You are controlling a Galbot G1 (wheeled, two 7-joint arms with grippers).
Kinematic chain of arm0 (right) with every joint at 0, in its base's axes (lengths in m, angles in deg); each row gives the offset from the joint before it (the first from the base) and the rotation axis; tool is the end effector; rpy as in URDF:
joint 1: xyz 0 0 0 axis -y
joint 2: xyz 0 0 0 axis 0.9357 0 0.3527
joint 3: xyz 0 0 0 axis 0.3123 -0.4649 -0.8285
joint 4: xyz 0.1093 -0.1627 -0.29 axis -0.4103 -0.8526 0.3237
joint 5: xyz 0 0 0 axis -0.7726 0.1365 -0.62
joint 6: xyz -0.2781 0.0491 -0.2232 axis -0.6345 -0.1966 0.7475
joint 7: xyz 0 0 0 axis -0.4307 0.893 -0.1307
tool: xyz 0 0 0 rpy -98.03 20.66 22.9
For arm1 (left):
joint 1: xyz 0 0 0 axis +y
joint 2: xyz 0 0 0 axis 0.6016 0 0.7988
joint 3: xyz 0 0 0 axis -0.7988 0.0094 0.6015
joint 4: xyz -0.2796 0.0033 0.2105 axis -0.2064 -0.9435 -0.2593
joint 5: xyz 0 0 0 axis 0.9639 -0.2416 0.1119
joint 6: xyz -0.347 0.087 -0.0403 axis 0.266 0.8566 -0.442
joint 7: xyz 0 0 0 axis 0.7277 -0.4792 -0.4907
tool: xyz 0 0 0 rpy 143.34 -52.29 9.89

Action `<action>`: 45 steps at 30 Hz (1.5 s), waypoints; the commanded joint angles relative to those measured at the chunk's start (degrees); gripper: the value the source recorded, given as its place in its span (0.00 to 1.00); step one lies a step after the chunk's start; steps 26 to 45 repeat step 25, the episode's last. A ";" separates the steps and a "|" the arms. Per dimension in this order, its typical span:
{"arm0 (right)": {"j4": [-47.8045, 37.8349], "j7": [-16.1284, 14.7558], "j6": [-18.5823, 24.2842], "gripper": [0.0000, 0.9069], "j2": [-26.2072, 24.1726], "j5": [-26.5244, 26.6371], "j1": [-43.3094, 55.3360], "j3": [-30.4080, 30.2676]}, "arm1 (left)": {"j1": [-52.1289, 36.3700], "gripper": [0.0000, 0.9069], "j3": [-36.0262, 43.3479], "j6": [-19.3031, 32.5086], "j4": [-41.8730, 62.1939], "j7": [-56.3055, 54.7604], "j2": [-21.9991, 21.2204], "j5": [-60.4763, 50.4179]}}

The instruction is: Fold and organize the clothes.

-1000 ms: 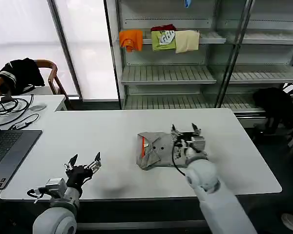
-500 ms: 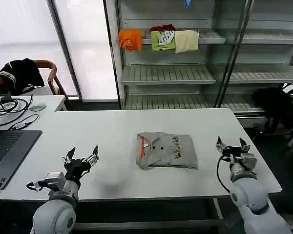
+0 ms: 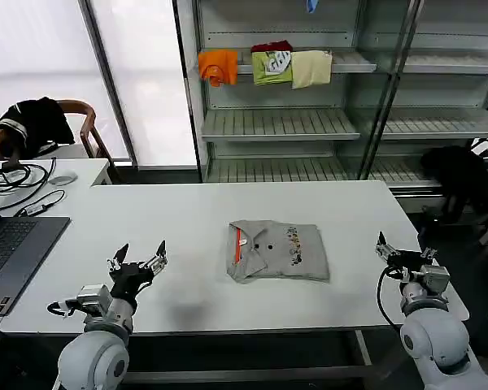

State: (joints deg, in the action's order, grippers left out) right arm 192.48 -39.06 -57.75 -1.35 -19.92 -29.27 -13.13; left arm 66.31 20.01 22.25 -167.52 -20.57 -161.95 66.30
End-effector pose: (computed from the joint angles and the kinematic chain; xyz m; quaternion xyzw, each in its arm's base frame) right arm 0.2982 -0.1099 -0.2154 -0.1183 -0.9879 0.0441 0.0901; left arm 0.2612 0.0440 -0.2170 0.0163 -0.9944 0.0366 0.0973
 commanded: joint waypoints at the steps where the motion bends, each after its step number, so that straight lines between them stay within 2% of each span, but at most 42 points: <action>1: 1.35 -0.24 0.77 1.00 -0.37 -0.34 -2.47 1.67 | -0.13 1.00 -0.50 0.81 0.63 3.60 0.00 -2.75; 12: 1.92 -0.65 1.30 1.00 -0.30 -0.67 -3.77 1.62 | 1.25 1.00 0.34 0.19 -0.52 5.80 -0.95 -6.07; 45: 3.25 -1.09 1.15 1.00 -0.76 -1.00 -4.62 1.91 | 3.30 1.00 -0.53 0.82 -2.44 4.23 -1.72 -6.20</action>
